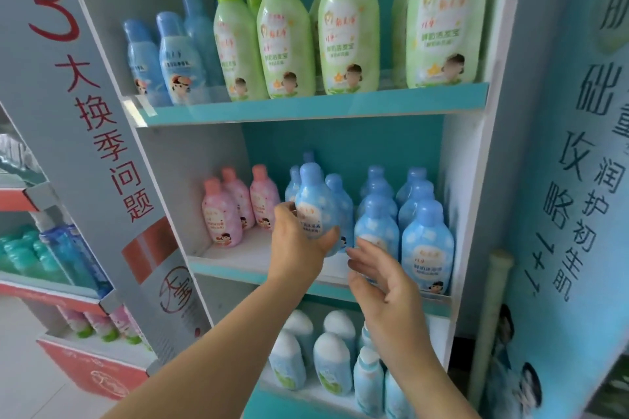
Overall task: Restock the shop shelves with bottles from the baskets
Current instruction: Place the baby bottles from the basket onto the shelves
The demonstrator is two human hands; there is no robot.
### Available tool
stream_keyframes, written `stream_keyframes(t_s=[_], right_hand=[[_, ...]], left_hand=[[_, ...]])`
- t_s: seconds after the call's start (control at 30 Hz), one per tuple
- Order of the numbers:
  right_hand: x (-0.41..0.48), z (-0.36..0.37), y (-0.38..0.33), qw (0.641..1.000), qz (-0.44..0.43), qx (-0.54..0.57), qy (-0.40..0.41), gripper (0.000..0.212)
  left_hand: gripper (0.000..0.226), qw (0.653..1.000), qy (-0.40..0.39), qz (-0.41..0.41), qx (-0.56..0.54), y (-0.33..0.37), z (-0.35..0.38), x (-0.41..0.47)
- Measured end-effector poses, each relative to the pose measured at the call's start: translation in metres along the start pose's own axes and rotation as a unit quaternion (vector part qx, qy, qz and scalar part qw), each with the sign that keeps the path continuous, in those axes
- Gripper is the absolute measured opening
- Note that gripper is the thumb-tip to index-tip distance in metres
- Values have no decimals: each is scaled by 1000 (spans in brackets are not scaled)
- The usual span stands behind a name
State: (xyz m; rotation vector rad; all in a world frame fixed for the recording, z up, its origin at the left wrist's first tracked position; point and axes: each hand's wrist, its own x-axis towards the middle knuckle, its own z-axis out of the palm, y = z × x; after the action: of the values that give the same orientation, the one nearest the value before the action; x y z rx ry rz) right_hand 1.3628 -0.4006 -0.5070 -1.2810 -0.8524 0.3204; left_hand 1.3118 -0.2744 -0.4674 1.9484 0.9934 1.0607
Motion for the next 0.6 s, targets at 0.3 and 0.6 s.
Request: stream_keyframes(t_s=[0.3, 0.6], right_hand=[[8, -10, 7, 1000, 3, -10, 23, 37], [0, 1, 10, 999, 1, -45, -3, 33]], left_hand=[[60, 993, -85, -12, 79, -17, 16, -10], [78, 980, -159, 5, 118, -18, 3, -5]])
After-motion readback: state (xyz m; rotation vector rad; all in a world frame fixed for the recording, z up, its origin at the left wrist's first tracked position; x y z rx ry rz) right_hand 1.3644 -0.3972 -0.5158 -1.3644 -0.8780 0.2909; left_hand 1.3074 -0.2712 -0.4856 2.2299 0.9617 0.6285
